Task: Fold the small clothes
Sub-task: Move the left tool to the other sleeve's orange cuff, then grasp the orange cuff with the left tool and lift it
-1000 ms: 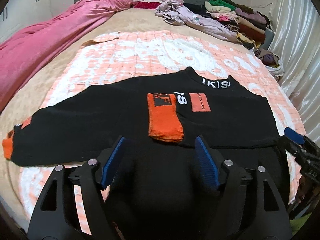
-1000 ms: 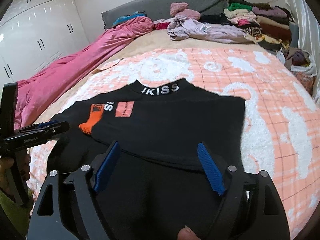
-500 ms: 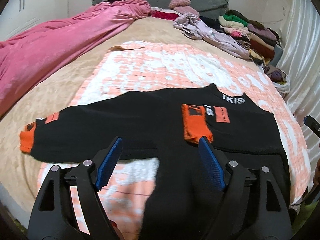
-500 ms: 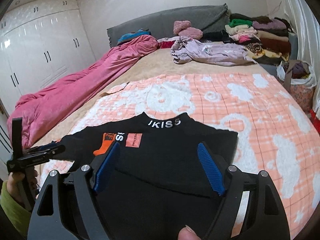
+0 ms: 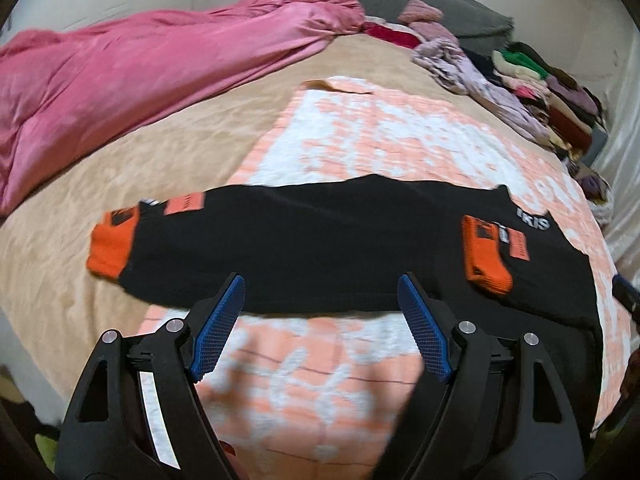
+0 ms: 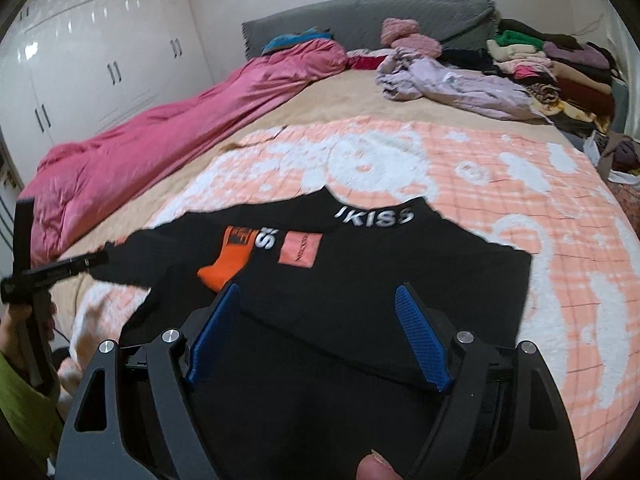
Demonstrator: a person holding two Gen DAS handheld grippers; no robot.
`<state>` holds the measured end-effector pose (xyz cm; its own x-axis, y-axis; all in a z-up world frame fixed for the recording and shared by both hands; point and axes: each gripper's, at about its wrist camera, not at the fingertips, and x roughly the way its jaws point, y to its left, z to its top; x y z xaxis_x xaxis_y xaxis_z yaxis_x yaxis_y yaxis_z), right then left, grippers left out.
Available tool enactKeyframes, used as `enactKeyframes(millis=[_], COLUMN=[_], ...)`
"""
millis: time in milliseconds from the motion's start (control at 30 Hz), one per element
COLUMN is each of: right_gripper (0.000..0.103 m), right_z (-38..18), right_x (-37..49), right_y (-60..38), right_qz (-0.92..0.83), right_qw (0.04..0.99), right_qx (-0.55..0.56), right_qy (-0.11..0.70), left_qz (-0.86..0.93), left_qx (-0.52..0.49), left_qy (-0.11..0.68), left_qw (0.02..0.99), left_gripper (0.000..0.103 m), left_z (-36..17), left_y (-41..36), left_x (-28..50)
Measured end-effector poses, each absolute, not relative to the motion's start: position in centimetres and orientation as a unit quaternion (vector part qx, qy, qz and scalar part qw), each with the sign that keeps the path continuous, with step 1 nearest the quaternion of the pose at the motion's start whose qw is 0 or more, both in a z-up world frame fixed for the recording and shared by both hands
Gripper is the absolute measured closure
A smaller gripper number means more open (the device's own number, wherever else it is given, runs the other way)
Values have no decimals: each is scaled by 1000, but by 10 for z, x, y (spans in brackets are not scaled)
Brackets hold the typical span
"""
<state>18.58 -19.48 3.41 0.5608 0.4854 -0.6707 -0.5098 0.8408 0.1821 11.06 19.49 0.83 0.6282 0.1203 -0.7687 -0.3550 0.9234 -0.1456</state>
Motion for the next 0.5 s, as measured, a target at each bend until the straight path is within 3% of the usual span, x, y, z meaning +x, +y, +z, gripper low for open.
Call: enactKeyframes(millis=[500], right_gripper=[24], right_z=[-6], right_x=[175], right_y=[-136], right_qz=[345], right_qw=[845], right_qx=[-87], right_qy=[400], left_qz=[246], left_qx=[-221], left_qy=[406], left_qw=[852], left_gripper=[31], left_z=[-22], left_y=[293], left_x=[75])
